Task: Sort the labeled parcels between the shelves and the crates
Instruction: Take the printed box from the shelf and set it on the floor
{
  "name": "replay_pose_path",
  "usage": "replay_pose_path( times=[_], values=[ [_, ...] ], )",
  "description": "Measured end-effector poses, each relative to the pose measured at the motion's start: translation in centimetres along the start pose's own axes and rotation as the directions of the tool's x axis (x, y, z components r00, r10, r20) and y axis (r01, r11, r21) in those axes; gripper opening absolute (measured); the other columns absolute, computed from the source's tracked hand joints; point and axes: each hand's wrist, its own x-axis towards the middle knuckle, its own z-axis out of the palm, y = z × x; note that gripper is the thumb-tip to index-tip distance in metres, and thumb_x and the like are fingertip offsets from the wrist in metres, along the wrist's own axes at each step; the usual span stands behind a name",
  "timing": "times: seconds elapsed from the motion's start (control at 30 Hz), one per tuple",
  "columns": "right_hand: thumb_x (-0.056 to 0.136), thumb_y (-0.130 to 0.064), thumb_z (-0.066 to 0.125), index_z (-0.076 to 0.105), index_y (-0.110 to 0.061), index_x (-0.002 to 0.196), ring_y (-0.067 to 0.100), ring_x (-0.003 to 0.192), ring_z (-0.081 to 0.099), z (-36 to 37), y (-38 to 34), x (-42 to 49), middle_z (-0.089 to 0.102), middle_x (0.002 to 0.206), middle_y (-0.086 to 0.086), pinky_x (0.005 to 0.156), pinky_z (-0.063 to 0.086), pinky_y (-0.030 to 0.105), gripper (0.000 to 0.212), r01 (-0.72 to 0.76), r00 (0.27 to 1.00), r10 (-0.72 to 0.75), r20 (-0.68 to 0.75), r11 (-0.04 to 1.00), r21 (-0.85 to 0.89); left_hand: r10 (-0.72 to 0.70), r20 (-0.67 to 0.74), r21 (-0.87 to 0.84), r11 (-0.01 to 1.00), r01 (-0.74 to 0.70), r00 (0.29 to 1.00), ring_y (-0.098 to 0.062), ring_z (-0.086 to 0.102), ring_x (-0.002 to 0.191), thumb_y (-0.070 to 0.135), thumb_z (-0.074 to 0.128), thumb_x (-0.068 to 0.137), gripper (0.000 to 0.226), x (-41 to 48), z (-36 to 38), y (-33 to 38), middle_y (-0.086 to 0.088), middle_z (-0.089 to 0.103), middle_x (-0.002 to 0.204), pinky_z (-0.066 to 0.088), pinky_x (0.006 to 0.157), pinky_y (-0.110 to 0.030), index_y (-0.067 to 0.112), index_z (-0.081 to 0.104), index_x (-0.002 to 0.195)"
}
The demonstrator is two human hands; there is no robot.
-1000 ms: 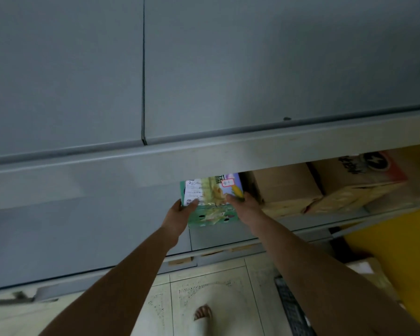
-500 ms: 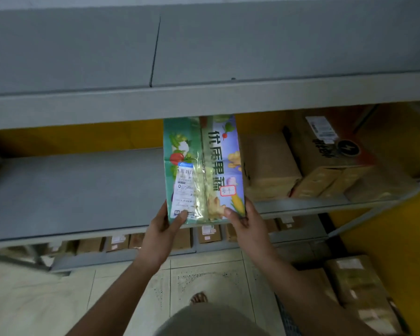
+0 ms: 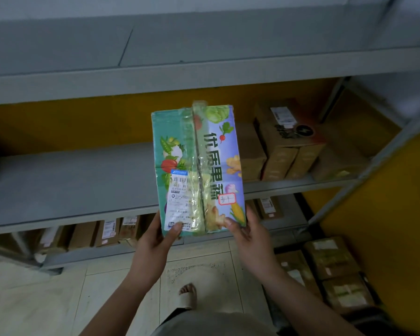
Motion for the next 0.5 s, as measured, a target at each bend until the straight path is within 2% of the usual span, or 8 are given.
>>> replay_pose_path(
  times=[0.07, 0.2, 0.3, 0.37, 0.43, 0.5],
  values=[
    [0.097, -0.034, 0.062, 0.054, -0.031, 0.137, 0.000, 0.107, 0.066, -1.0, 0.1, -0.6, 0.071, 0.117, -0.017, 0.093, 0.054, 0.030, 0.041, 0.007, 1.000, -0.007, -0.012, 1.000, 0.010, 0.009, 0.017, -0.003, 1.000, -0.009, 1.000, 0.000, 0.064, 0.116, 0.038, 0.059, 0.094, 0.055, -0.2, 0.8, 0.3, 0.019, 0.068, 0.125, 0.053, 0.098, -0.026, 0.032, 0.047, 0.147],
    [0.097, -0.033, 0.062, 0.055, -0.042, 0.130, -0.003, 0.106, 0.065, -2.7, 0.3, -1.7, 0.071, 0.114, -0.021, 0.088, 0.052, 0.019, 0.035, 0.016, 0.998, -0.014, -0.062, 0.999, 0.037, 0.028, 0.046, 0.038, 0.999, -0.030, 0.999, 0.012, 0.060, 0.111, 0.041, 0.059, 0.094, 0.057, -0.6, 2.5, 0.8, 0.025, 0.065, 0.123, 0.050, 0.079, -0.004, 0.035, 0.044, 0.149],
    [0.097, -0.034, 0.061, 0.050, -0.048, 0.128, -0.006, 0.105, 0.064, -3.6, 0.6, -2.5, 0.070, 0.114, -0.024, 0.085, 0.050, 0.012, 0.036, 0.010, 0.997, -0.007, -0.079, 0.999, 0.040, 0.024, 0.078, 0.051, 0.998, -0.028, 0.997, 0.013, 0.059, 0.112, 0.047, 0.059, 0.092, 0.060, -0.6, 3.3, 1.1, 0.024, 0.064, 0.127, 0.049, 0.083, -0.007, 0.038, 0.043, 0.149],
    [0.097, -0.035, 0.061, 0.051, -0.043, 0.133, -0.005, 0.107, 0.064, -4.1, 1.0, -2.9, 0.070, 0.117, -0.021, 0.088, 0.051, 0.016, 0.038, 0.004, 0.995, 0.001, -0.099, 0.999, 0.052, 0.021, 0.103, 0.056, 0.998, -0.027, 0.994, 0.011, 0.059, 0.114, 0.051, 0.058, 0.090, 0.062, -0.6, 3.8, 1.2, 0.023, 0.064, 0.129, 0.048, 0.092, -0.014, 0.039, 0.043, 0.149],
    [0.097, -0.034, 0.061, 0.054, -0.036, 0.135, -0.005, 0.107, 0.064, -4.5, 1.4, -3.1, 0.070, 0.117, -0.019, 0.089, 0.052, 0.020, 0.039, -0.008, 0.993, 0.016, -0.114, 0.997, 0.072, 0.019, 0.122, 0.063, 0.998, -0.027, 0.992, 0.009, 0.059, 0.116, 0.050, 0.058, 0.090, 0.061, -0.5, 4.3, 1.3, 0.025, 0.065, 0.128, 0.046, 0.091, -0.012, 0.040, 0.043, 0.149],
    [0.096, -0.033, 0.062, 0.055, -0.034, 0.133, -0.005, 0.106, 0.065, -4.9, 1.7, -3.3, 0.071, 0.115, -0.018, 0.087, 0.052, 0.018, 0.038, -0.022, 0.992, 0.032, -0.123, 0.996, 0.086, 0.021, 0.136, 0.063, 0.998, -0.029, 0.991, 0.008, 0.060, 0.116, 0.049, 0.058, 0.090, 0.059, -0.5, 4.8, 1.4, 0.028, 0.066, 0.124, 0.046, 0.093, -0.013, 0.042, 0.044, 0.147]
  ],
)
